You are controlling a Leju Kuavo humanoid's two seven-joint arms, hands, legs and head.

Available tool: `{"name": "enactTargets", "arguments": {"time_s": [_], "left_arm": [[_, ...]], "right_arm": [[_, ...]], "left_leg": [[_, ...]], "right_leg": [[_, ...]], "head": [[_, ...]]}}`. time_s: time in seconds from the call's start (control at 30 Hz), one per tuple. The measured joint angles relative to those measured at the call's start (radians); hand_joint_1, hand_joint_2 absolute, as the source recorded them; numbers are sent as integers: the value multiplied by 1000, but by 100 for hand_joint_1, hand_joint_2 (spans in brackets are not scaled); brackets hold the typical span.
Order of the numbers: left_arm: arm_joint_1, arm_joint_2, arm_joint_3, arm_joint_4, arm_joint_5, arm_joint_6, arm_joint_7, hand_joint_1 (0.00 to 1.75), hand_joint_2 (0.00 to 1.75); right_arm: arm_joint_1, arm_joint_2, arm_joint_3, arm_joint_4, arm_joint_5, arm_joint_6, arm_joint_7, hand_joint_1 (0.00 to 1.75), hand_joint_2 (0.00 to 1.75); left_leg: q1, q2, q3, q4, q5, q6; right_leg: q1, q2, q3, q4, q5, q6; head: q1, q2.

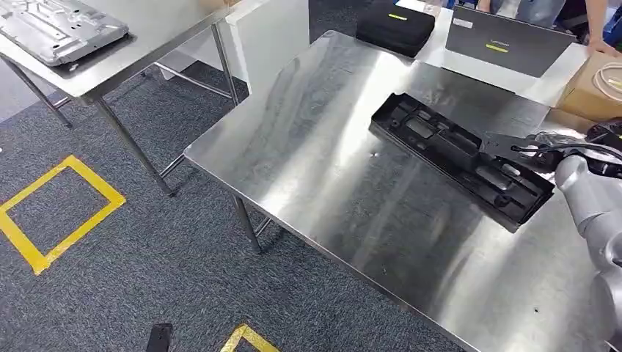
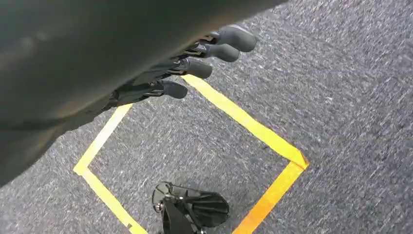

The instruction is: Take the parts from the cabinet and place them on the table.

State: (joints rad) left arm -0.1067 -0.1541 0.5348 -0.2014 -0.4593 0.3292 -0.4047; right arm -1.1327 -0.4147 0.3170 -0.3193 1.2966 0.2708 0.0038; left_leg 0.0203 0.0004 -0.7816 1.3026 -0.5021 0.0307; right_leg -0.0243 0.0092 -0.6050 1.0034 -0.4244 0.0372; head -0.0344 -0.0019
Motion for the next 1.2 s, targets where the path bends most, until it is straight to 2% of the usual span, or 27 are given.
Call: {"name": "enactTargets", "arguments": {"time_s": [0.07, 0.1, 0.13, 0.23, 0.27, 0.3, 0.33, 0.4, 0.43, 0.47, 0.5, 0.53, 0.6, 0.63, 0.67, 0.73, 0.8, 0.83, 0.87, 0.93, 0.97, 1.0, 1.03, 1.1, 1.13, 1.17, 1.2], "left_arm": [[0, 0, 2, 0, 0, 0, -1, 0, 0], [0, 1, 4, 0, 1, 0, -2, 0, 0], [-1, 4, 5, 0, 2, 0, -2, 0, 0], [0, 3, 6, 0, 3, -1, -7, 0, 0], [-1, 3, 6, 0, 3, -1, -7, 0, 0], [-1, 2, 6, 0, 3, -1, -7, 0, 0], [-2, 2, 6, 0, 3, -2, -9, 0, 0], [-1, 2, 6, 0, 3, -4, -9, 0, 0], [-1, 0, 6, 0, 3, -4, -9, 0, 0], [0, -1, 6, 0, 3, -4, -9, 0, 0], [0, -2, 6, 0, 3, -4, -9, 0, 0], [0, -2, 6, 0, 3, -4, -9, 0, 0], [-1, -2, 6, 0, 3, -3, -9, 0, 0], [-1, -2, 6, 0, 3, -3, -9, 0, 0], [-1, -2, 7, 0, 1, -2, -9, 0, 0], [0, -2, 7, 0, 1, -2, -9, 0, 0], [0, -1, 7, 0, 1, -2, -8, 0, 0], [1, -3, 7, 0, 0, -2, -8, 0, 0], [0, -3, 7, 0, 0, -2, -8, 0, 0], [1, -3, 7, 0, -2, -2, -8, 0, 0], [1, -3, 7, 0, -2, -2, -8, 0, 0], [1, -3, 7, 0, -2, -2, -8, 0, 0], [1, -3, 7, 0, -2, -2, -8, 0, 0], [0, -3, 7, 0, -4, -2, -8, 0, 0], [-2, -3, 7, 0, -6, -2, -7, 0, 0], [-2, -3, 7, 0, -10, -2, -7, 0, 0], [-2, -3, 7, 0, -11, -1, -6, 0, 0]], "right_arm": [[-5, 4, 0, 0, 2, 0, 0, 0, 0], [-7, 6, 0, 0, 2, 0, 1, 0, 0], [-10, 8, 0, 0, 3, 0, 1, 0, 0], [-12, 13, 0, 0, 5, 0, 3, 0, 0], [-13, 15, 0, -1, 5, 0, 3, 0, 0], [-14, 12, 0, -1, 5, -1, 4, 0, 0], [-20, 8, 0, -1, 5, -1, 4, 0, 0], [-21, 8, 0, 0, 5, -1, 5, 0, 0], [-17, 8, 0, 2, 5, 0, 5, 0, 0], [-14, 8, 0, 3, 5, 0, 5, 0, 0], [-12, 8, 1, 4, 5, 0, 5, 0, 0], [-13, 8, 1, 4, 5, -1, 5, 0, 0], [-17, 8, 1, 4, 5, -1, 6, 0, 0], [-18, 8, 1, 4, 5, -1, 6, 0, 0], [-20, 9, 1, 4, 5, -2, 6, 0, 0], [-19, 8, 1, 4, 5, -3, 7, 0, 0], [-20, 10, 1, 4, 5, -4, 7, 0, 0], [-19, 9, 1, 4, 5, -6, 7, 0, 0], [-19, 10, 1, 4, 5, -6, 7, 0, 0], [-19, 12, 2, 5, 5, -9, 7, 0, 0], [-18, 12, 3, 5, 5, -9, 7, 0, 0], [-17, 12, 3, 5, 5, -10, 7, 0, 0], [-17, 13, 3, 5, 5, -10, 8, 0, 0], [-17, 12, 3, 5, 5, -15, 10, 0, 0], [-17, 12, 3, 5, 5, -18, 11, 0, 0], [-18, 10, 3, 5, 5, -19, 14, 0, 0], [-17, 11, 3, 5, 4, -20, 14, 0, 0]], "left_leg": [[-15, -2, 80, -164, 85, 33], [-27, -5, 122, -246, 111, 54], [-31, 8, 133, -254, 99, 63], [-41, 8, 135, -266, 104, 65], [-40, 9, 146, -287, 113, 68], [-29, 11, 158, -310, 126, 58], [-30, 9, 160, -317, 130, 62], [-32, 6, 155, -317, 132, 63], [-33, 5, 153, -316, 133, 62], [-33, 5, 152, -315, 134, 61], [-33, 4, 151, -315, 135, 59], [-32, 3, 151, -314, 135, 57], [-32, 1, 148, -305, 133, 49], [-37, 1, 144, -301, 130, 42], [-39, 1, 140, -295, 131, 36], [-39, 0, 136, -297, 133, 28], [-32, 2, 118, -268, 125, 18], [-33, -2, 107, -223, 89, 8], [-26, -2, 83, -159, 45, 0], [-16, -2, 23, -6, -34, -11], [-12, -2, 10, 32, -45, -15], [-8, -2, 20, 21, -34, -17], [-4, -1, 51, -31, -5, -17], [1, -2, 162, -226, 78, -10], [-1, -5, 187, -269, 68, -8], [-7, -5, 179, -272, 76, -5], [-9, -5, 176, -268, 77, -3]], "right_leg": [[9, 1, 5, -1, -2, -4], [9, 1, 8, -2, -3, -5], [17, 1, 8, -5, -3, -4], [10, -4, 12, -13, -1, 0], [18, -6, 16, -20, 0, 3], [18, -10, 8, -6, -10, 2], [17, -8, -14, 34, -37, -3], [14, -8, -85, 186, -100, -10], [11, -8, -121, 258, -124, -7], [11, -9, -137, 290, -127, 1], [7, -9, -125, 265, -112, 12], [3, -9, -92, 201, -83, 24], [-6, -12, 15, 4, -16, 45], [-4, -14, 18, -14, -20, 33], [5, -9, 24, -20, -9, 19], [5, -9, 21, -18, -7, 5], [-12, -9, 22, -21, 1, -8], [-12, -9, 23, -21, 2, -18], [-9, -9, 23, -21, 3, -22], [-7, -9, 21, -21, 4, -23], [-7, -9, 21, -19, 5, -22], [-7, -9, 20, -19, 7, -24], [-8, -9, 20, -17, 7, -24], [-8, -8, 22, -17, 7, -23], [-5, -8, 19, -17, 9, -19], [2, -9, 14, -16, 13, -13], [-1, -9, 10, -17, 17, -6]], "head": [[0, 0], [0, 0], [3, 0], [-3, 0], [-3, 0], [0, 0], [3, 0], [4, 0], [3, 0], [4, 0], [3, 0], [3, 0], [4, 0], [2, 0], [2, 0], [-3, 0], [0, 0], [-5, 0], [-5, 0], [-5, 0], [-5, 0], [-5, 0], [-5, 0], [-5, 0], [-4, 0], [-3, 0], [-6, 0]]}}
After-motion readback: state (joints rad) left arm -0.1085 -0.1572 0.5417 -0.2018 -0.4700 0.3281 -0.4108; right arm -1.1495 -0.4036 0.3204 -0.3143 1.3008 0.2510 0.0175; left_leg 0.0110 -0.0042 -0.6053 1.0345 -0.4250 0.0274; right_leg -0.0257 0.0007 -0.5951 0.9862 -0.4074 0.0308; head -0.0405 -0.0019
